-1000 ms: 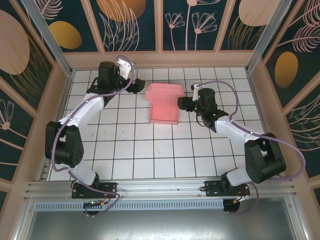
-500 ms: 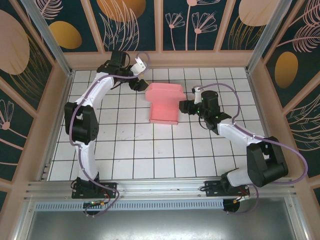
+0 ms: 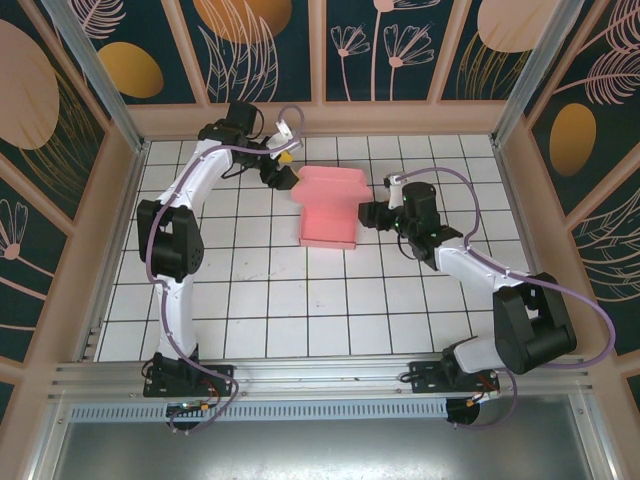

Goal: Fold the paper box

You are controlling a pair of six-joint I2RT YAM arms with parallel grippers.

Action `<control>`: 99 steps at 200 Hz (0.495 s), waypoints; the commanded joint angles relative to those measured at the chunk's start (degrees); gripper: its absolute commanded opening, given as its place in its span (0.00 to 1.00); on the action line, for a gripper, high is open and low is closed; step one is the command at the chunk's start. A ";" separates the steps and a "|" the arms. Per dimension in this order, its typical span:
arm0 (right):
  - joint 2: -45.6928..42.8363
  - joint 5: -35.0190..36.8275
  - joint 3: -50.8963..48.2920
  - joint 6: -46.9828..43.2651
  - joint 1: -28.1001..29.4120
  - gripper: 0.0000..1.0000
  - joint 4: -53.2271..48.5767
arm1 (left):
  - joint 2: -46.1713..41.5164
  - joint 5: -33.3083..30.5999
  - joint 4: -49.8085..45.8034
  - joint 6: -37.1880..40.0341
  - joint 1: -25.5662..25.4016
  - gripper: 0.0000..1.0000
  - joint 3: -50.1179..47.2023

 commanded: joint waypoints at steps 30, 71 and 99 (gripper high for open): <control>-1.61 0.42 -1.34 -0.35 -0.40 0.72 0.67 | 3.17 -3.09 -3.90 1.03 -0.73 0.61 4.74; -1.78 0.45 -1.64 -0.32 -0.37 0.72 0.78 | 8.80 -3.72 -10.78 2.38 -1.83 0.53 12.53; -2.14 0.79 -1.76 -0.37 -0.41 0.72 0.58 | 9.34 -3.82 -11.05 2.96 -1.96 0.45 12.58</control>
